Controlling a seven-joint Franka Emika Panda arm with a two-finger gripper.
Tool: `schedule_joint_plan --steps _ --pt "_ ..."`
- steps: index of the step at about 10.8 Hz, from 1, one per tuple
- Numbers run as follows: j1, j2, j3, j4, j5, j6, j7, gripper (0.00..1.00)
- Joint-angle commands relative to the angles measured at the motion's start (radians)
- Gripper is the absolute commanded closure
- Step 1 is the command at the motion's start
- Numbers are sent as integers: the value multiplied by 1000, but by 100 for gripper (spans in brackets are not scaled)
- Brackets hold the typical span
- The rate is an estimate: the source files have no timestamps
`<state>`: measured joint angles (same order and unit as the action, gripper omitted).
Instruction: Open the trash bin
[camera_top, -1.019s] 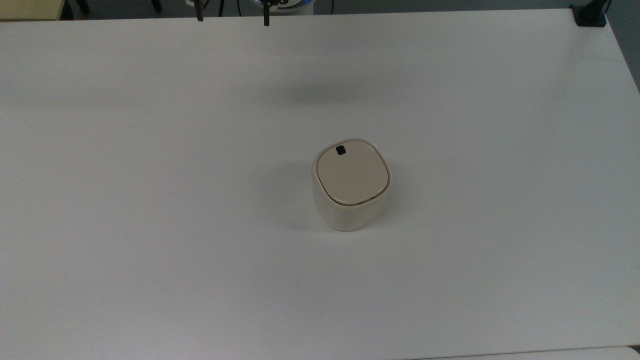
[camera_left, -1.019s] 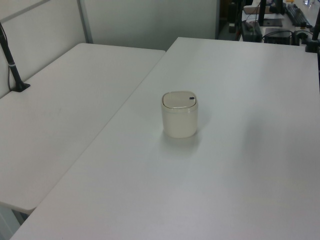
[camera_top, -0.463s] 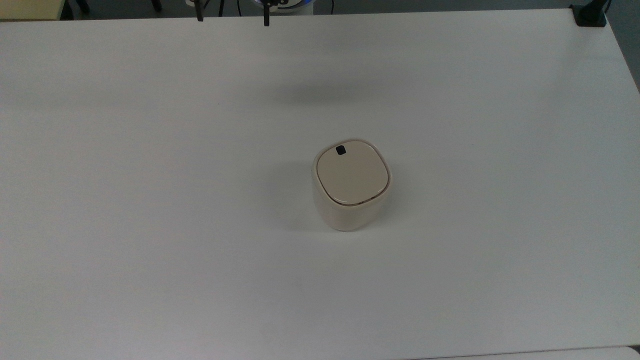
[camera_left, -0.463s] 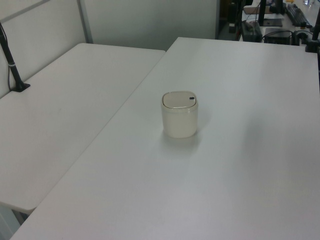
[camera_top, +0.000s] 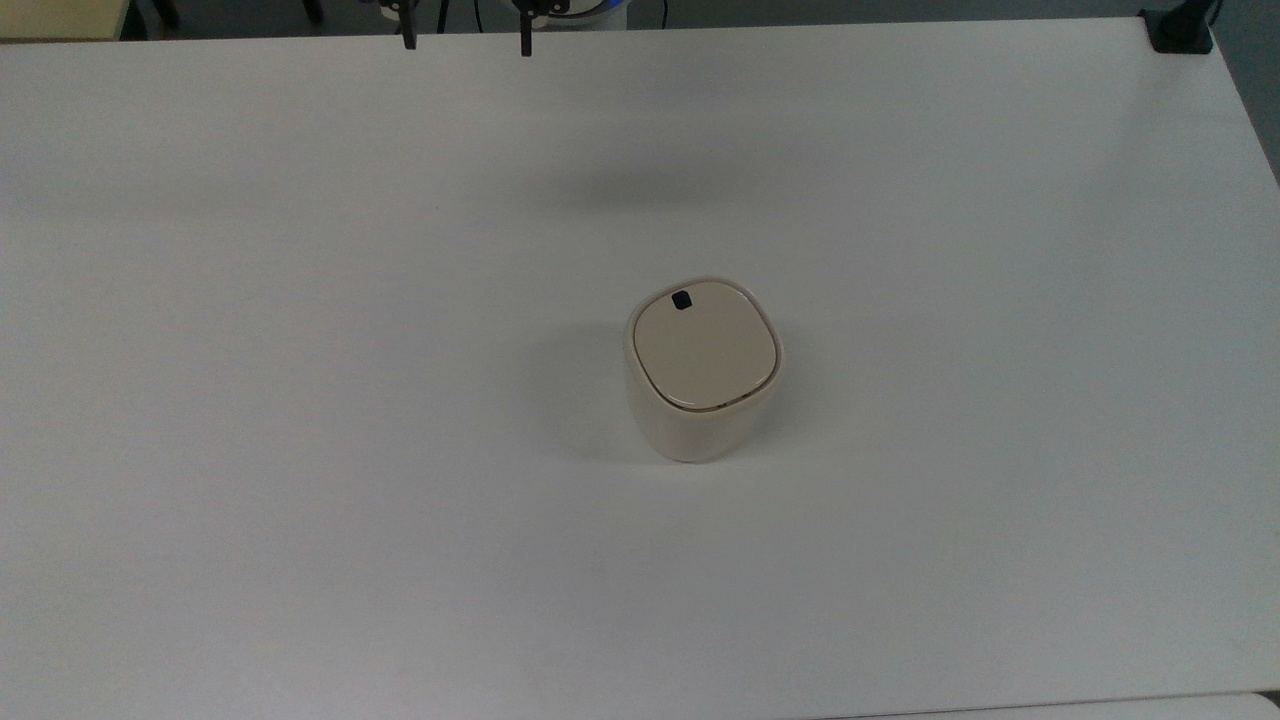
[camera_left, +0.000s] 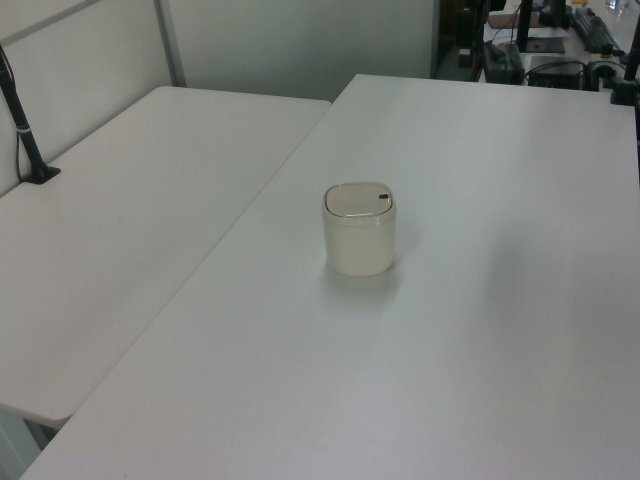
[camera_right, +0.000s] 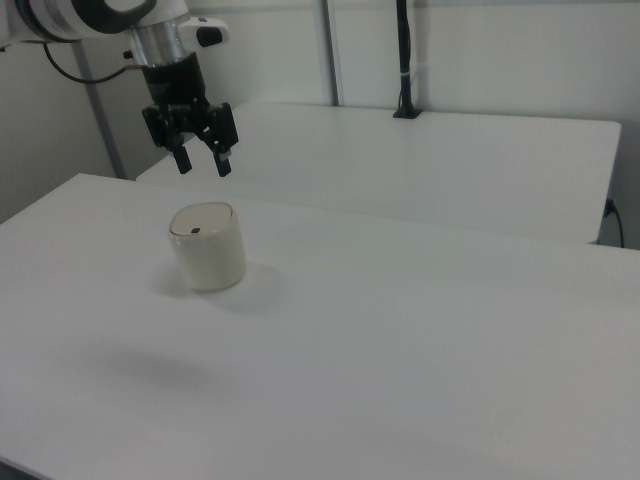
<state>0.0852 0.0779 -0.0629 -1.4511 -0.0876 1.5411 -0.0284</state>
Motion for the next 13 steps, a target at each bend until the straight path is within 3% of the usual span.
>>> schedule_joint_plan --steps 1,3,7,11,13 --pt "5 -24 0 -31 -1 -10 -40 68" --pt "5 -23 0 -31 -1 -28 -74 100" --pt "8 -9 1 -31 0 -21 -76 100" --pt "74 72 2 -29 35 83 -113 100" --pt "96 118 2 -31 89 154 -114 100"
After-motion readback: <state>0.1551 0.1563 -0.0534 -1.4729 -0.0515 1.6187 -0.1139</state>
